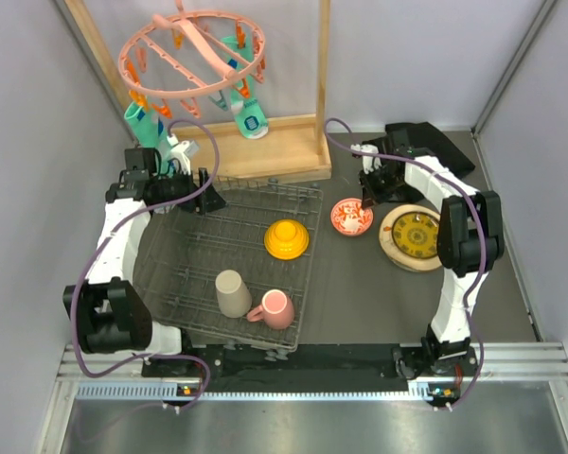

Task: Unload the mixed dishes from the dish rack
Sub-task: Place the bowl at the center of the board.

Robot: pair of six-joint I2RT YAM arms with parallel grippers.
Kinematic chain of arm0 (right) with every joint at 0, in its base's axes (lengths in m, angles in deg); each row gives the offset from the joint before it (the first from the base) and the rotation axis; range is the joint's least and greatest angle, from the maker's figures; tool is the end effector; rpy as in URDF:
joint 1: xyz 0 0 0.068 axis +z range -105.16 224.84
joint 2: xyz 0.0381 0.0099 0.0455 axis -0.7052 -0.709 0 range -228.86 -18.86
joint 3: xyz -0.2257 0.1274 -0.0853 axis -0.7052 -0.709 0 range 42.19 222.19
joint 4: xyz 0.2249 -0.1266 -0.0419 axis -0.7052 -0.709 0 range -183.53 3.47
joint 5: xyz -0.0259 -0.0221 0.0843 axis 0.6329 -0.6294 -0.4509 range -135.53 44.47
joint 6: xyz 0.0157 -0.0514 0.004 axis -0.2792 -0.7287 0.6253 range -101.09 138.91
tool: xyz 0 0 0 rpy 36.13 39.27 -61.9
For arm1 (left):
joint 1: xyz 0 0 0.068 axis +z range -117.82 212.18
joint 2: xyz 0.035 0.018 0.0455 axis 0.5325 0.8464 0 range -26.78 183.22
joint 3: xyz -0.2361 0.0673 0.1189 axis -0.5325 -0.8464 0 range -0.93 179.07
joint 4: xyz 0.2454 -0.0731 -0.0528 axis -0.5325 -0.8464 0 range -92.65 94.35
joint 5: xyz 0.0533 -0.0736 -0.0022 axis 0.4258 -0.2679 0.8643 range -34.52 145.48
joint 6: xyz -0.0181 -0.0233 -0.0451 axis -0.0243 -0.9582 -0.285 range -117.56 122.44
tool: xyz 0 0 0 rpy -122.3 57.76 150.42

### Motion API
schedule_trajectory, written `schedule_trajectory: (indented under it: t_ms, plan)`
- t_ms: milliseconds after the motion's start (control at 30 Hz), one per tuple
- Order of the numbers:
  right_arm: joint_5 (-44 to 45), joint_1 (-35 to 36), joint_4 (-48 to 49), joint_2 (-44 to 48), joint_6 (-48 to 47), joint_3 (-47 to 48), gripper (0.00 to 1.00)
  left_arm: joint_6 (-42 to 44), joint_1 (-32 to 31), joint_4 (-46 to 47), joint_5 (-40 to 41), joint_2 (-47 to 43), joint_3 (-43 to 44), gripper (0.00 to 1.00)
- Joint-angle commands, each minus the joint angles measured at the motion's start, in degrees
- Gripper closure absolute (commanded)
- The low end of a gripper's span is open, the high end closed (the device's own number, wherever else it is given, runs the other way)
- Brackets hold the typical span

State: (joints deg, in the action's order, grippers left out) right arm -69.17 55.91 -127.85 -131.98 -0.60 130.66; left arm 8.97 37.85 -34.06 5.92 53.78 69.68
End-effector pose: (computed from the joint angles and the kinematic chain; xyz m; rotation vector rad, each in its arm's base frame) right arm 0.4044 0.0936 0.2113 -0.8127 2.5257 0.5116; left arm 0.2942 0.0020 0.3182 0.3998 2.1822 -0.9147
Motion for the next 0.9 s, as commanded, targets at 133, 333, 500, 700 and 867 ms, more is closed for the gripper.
schedule_trajectory:
  t_ms: [133, 333, 500, 700, 867]
  plan:
    - [-1.59, -0.17, 1.77, 0.53, -0.53, -0.75, 1.0, 2.0, -0.57, -0.78, -0.1, -2.95, -0.56, 0.28]
    - [-0.71, -0.17, 1.77, 0.44, -0.62, -1.45, 1.0, 2.18, -1.19, -0.87, 0.43, -3.21, -1.0, 0.27]
    - [-0.27, -0.26, 1.51, 0.8, -0.8, -1.63, 0.93, 2.53, -2.16, -0.96, 2.1, -3.74, -1.7, 0.27]
    - [-0.01, -0.26, 0.89, 1.41, -0.53, -0.93, 0.72, 3.32, -3.47, -0.96, 5.43, -4.53, -3.46, 0.27]
    - [0.87, -0.26, 0.63, 1.94, -0.36, -0.58, 0.63, 3.76, -5.14, -0.7, 8.07, -5.41, -3.99, 0.27]
